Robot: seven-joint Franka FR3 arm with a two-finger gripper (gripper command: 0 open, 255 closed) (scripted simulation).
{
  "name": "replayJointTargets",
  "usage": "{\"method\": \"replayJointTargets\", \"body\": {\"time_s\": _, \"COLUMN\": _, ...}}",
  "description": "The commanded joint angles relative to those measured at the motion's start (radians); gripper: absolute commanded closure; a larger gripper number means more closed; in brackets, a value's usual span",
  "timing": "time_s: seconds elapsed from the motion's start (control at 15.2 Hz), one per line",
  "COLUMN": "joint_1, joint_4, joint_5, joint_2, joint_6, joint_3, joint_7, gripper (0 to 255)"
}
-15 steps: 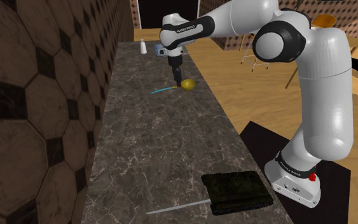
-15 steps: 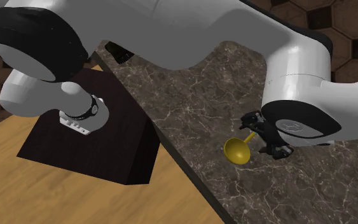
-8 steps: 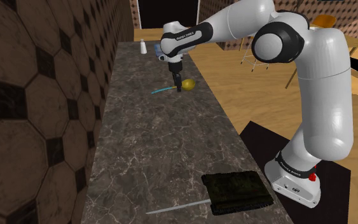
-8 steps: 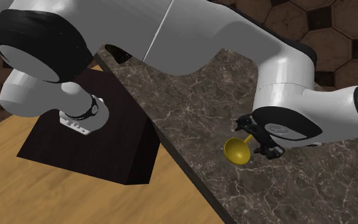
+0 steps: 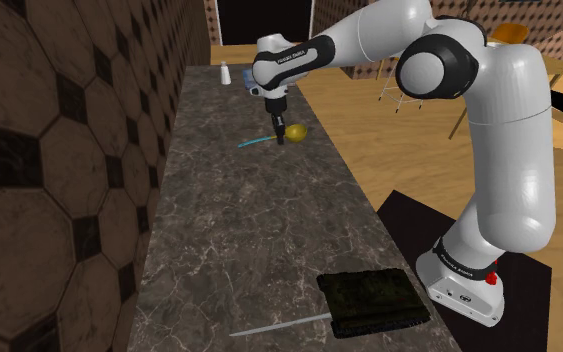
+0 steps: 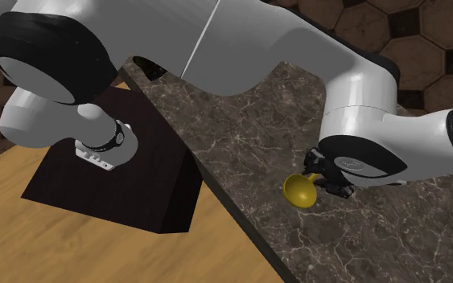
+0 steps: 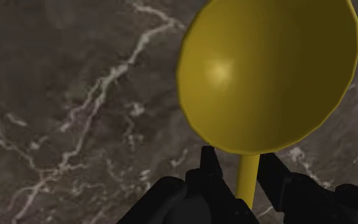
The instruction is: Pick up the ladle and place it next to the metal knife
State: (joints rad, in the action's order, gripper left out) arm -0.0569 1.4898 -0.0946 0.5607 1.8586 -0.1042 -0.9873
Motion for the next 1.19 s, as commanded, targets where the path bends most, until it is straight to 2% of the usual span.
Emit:
{"method": "replayJointTargets", "body": {"time_s": 0.0, "joint_1": 0.000, "joint_4": 0.001, "joint_5": 0.000, "joint_2": 0.001, "joint_6": -0.001, "joint_3": 0.001, "joint_7": 0.000, "gripper": 255}}
{"method": "replayJointTargets", "body": {"time_s": 0.46, "joint_1": 0.000, "joint_4": 0.001, "joint_5": 0.000, "joint_2": 0.001, "joint_6": -0.001, "joint_3": 0.001, "joint_7": 0.000, "gripper": 255}}
{"method": "replayJointTargets", "body": {"time_s": 1.12, "joint_1": 0.000, "joint_4": -0.071, "joint_5": 0.005, "joint_2": -0.040, "joint_6": -0.113, "joint_3": -0.002, "joint_7": 0.007, "gripper": 255}}
